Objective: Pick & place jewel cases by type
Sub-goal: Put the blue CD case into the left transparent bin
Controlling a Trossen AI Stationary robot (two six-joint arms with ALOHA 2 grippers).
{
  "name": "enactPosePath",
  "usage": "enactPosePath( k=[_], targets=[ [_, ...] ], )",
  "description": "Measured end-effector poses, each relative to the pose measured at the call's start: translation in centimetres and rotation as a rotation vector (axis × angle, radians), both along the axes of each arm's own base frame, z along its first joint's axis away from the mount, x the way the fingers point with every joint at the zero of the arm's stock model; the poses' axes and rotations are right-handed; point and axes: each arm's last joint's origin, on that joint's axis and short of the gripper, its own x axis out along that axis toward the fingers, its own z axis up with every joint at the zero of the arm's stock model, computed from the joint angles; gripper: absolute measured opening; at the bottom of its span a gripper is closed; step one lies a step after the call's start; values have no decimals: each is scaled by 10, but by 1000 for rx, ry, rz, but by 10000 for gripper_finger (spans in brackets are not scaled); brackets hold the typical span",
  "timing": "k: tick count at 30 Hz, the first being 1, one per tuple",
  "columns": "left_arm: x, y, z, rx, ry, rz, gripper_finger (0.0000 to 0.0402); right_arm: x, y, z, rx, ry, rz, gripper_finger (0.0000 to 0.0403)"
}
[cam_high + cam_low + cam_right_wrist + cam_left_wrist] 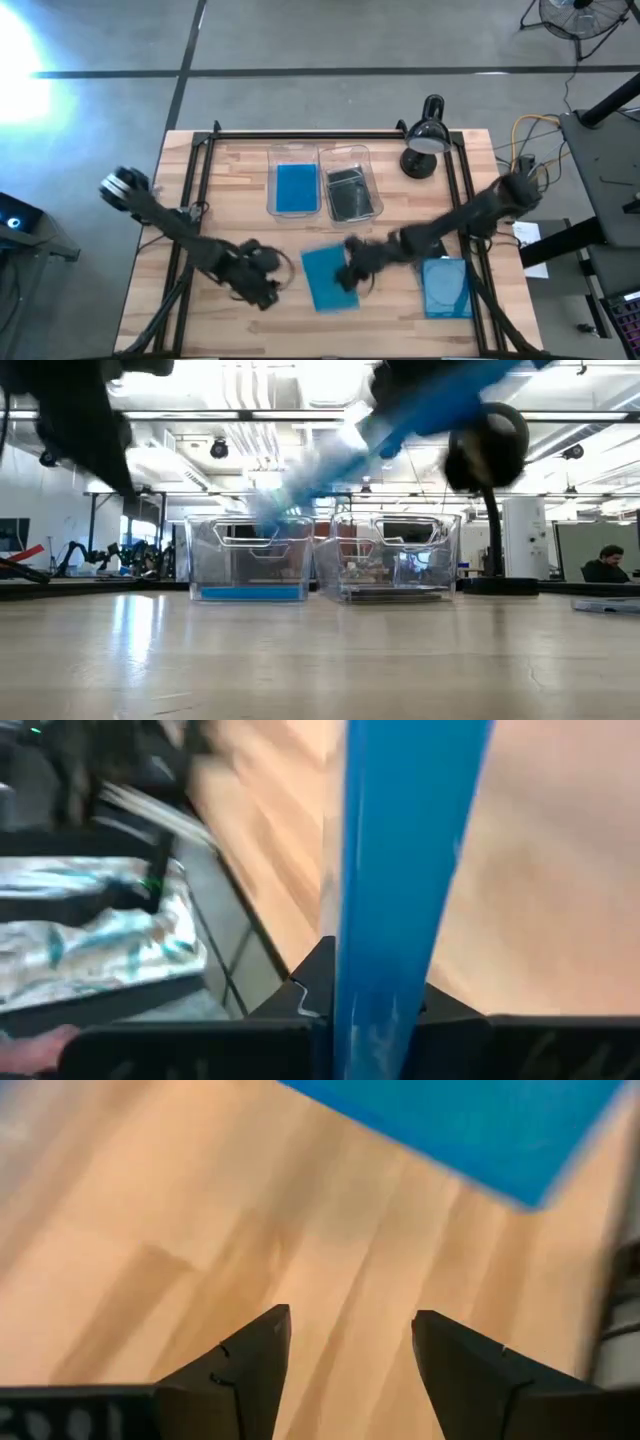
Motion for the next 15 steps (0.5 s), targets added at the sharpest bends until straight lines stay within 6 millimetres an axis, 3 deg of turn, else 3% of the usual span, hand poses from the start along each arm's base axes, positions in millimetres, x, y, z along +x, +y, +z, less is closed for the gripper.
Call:
enactPosePath(
  k=[3, 8, 11, 15],
  targets=[
    [-22, 14, 29, -52, -127, 77, 193, 4, -51, 38, -120, -96, -87, 14],
    [-52, 38, 49, -92, -286, 204, 193, 25, -155, 67, -233, -146, -162, 14],
    [-65, 51, 52, -68, -354, 256, 193, 46, -197, 63, -247, -94, -157, 14],
    [-78, 61, 52, -70, -404, 294, 193, 77, -231, 35, -233, 56, -149, 27]
  ],
)
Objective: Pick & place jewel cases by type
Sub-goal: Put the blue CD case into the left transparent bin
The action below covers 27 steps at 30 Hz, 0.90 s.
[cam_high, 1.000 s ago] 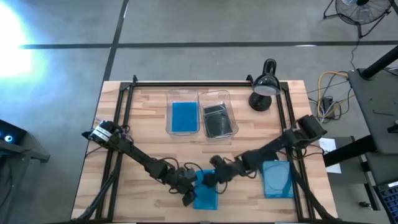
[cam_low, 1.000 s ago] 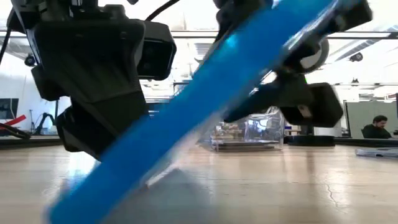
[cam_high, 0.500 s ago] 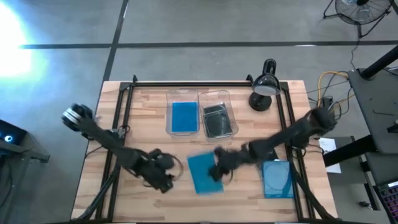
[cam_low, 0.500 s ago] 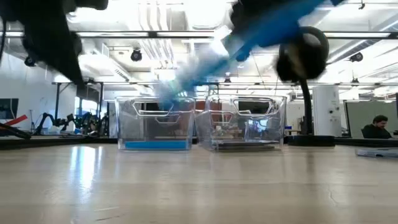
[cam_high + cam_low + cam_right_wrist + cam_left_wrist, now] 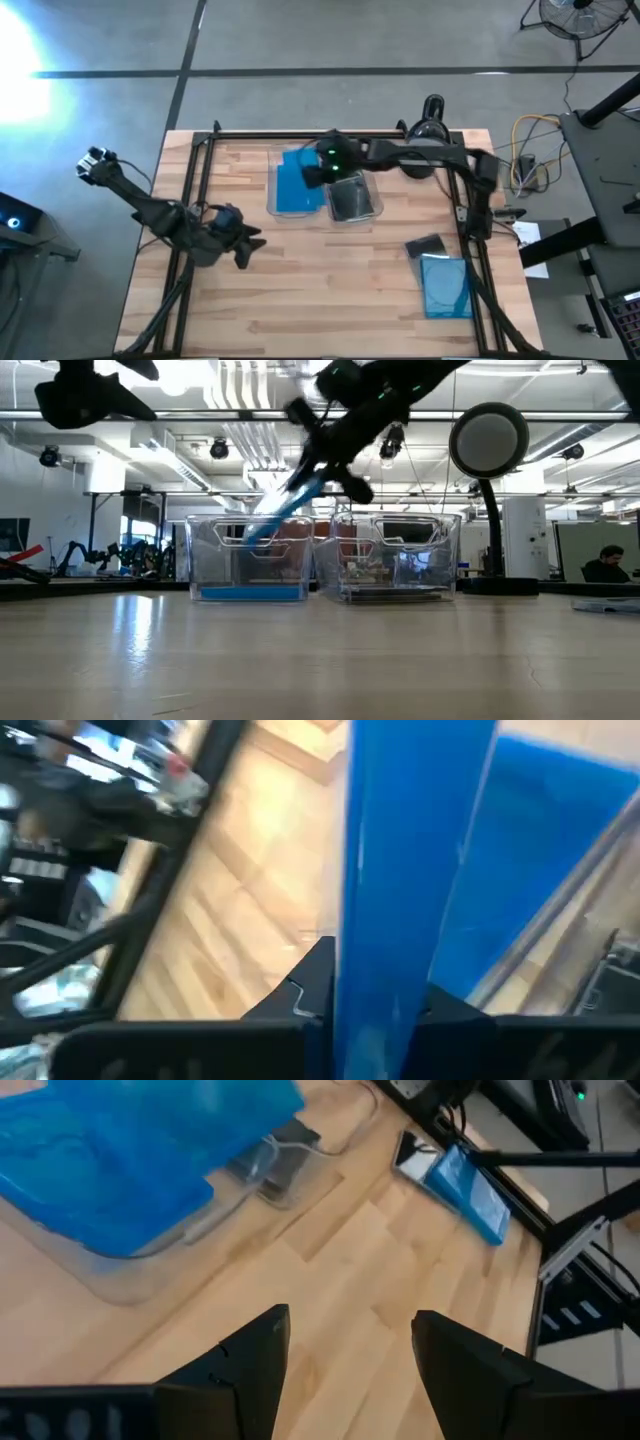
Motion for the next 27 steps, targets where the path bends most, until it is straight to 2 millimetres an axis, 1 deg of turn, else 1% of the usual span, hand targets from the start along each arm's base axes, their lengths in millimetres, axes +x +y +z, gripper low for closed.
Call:
enactPosePath(
  k=[4, 5, 7, 9, 11, 13, 14, 16, 17, 19, 20, 22, 25, 27],
  targets=[
    [-8, 6, -5, 6, -14, 17, 193, 32, -26, -25, 145, -7, -4, 72],
    [-9, 7, -7, 8, -12, 18, 193, 38, -31, -29, 174, -6, -14, 86],
    [-11, 9, -12, 10, -4, 21, 193, 46, -39, -30, 202, 2, -15, 117],
    [-13, 10, -18, 10, 5, 26, 193, 45, -40, -21, 173, 44, 20, 148],
    [-14, 10, -23, 7, 17, 31, 193, 38, -40, -8, 93, 143, 25, 176],
    [-15, 11, -27, 9, 26, 33, 193, 24, -38, 2, -30, 303, 64, 198],
    [-15, 11, -29, 11, 28, 33, 193, 17, -33, 9, -95, 395, 92, 207],
    [-15, 11, -32, 17, 37, 33, 193, 2, -17, 26, -209, 573, 145, 220],
    [-15, 11, -33, 17, 37, 33, 193, -6, -3, 38, -266, 636, 187, 225],
    [-14, 11, -36, 10, 27, 33, 193, -22, 34, 58, -358, 731, 293, 232],
    [-13, 11, -38, 2, 18, 31, 193, -29, 53, 64, -373, 758, 351, 234],
    [-10, 9, -42, -24, -2, 2, 193, -41, 89, 66, -367, 783, 458, 234],
    [0, 5, -51, -91, -55, -74, 193, -61, 141, 58, -326, 763, 619, 231],
    [6, 4, -60, -141, -101, -104, 193, -82, 174, 55, -265, 747, 710, 227]
  ],
)
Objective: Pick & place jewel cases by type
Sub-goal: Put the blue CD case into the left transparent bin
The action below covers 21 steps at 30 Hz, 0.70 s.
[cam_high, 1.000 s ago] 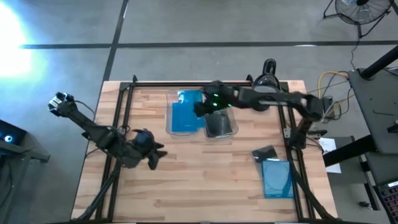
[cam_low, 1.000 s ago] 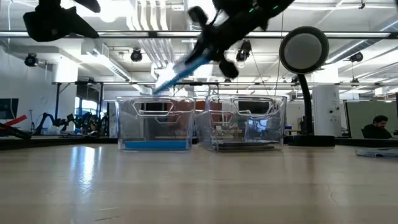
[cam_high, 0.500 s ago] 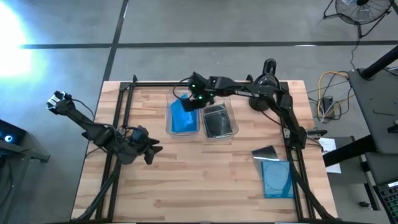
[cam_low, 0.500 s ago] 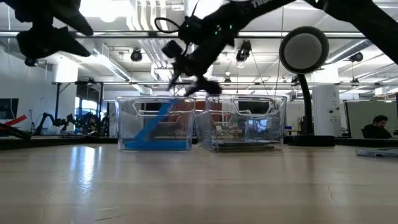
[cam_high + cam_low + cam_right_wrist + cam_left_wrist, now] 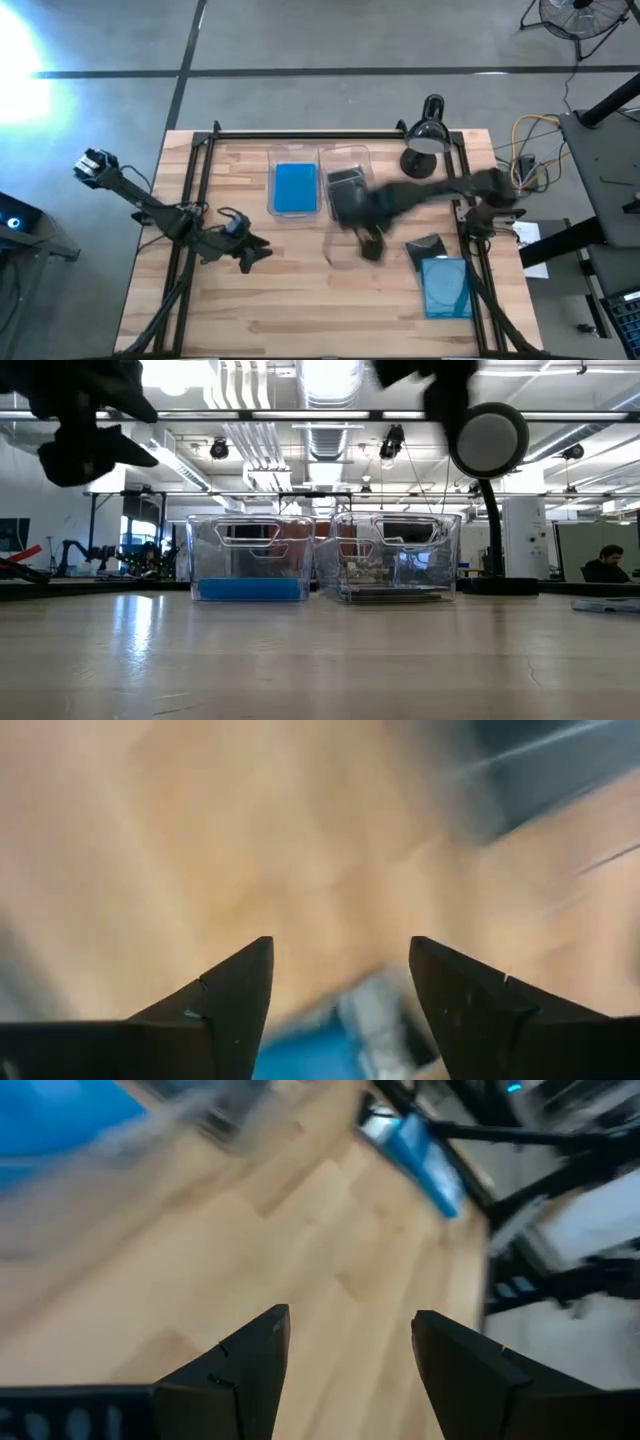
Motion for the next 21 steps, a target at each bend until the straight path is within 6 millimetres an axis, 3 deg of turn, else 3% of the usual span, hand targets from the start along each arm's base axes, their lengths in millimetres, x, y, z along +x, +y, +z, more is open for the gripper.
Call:
enactPosePath(
  k=[4, 10, 16, 21],
  targets=[
    [11, -3, -12, -67, -60, -17, 193, -46, 54, -25, 37, 112, -10, 221],
    [25, -10, -19, -72, -11, -18, 193, -109, 97, -72, -79, 262, -178, 219],
    [45, -23, -8, -67, 6, -81, 193, -141, 106, -115, -164, 452, -406, 219],
    [62, -33, 1, -52, 41, -97, 193, -145, 109, -147, -131, 448, -529, 219]
  ],
)
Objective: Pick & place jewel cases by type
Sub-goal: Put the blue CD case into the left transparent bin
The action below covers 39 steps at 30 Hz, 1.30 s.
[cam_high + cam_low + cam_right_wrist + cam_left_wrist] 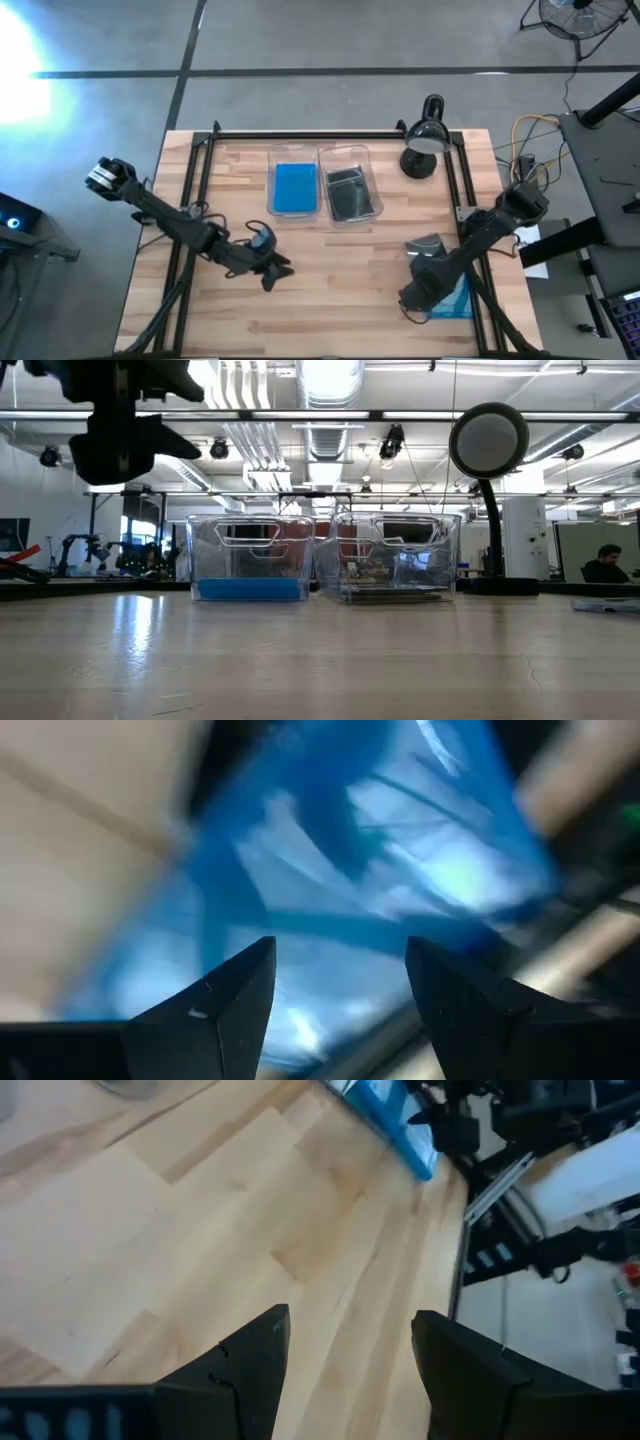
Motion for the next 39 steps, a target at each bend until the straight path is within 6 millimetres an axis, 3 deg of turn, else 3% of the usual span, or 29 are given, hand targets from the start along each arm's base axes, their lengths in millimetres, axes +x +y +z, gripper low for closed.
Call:
enactPosePath(
  k=[3, 7, 11, 13, 16, 20, 23, 27, 30, 39],
  targets=[
    [7, -5, 3, 31, 64, -26, 193, 11, 2, -14, 83, -96, -75, 219],
    [12, -8, -2, 81, 175, -45, 193, 43, 2, -18, 141, -382, -140, 219],
    [17, -13, -15, 40, 231, -29, 193, 83, -12, -3, 8, -739, -147, 219],
    [21, -16, -22, 10, 246, -18, 193, 98, -19, 13, -73, -846, -134, 219],
    [29, -20, -33, 16, 251, -6, 193, 115, -24, 37, -46, -932, -97, 219],
    [45, -12, -43, 78, 236, 156, 193, 122, -23, 49, -18, -945, -75, 219],
    [59, -5, -49, 95, 231, 241, 193, 112, -21, 54, -39, -868, -195, 219],
    [84, 2, -63, 114, 220, 214, 193, 93, -13, 30, -47, -766, -318, 219],
    [103, 1, -77, 90, 234, 98, 193, 87, -12, 8, 16, -773, -452, 219],
    [126, -9, -107, 161, 338, -74, 193, 91, -29, -32, 15, -831, -589, 219]
  ],
)
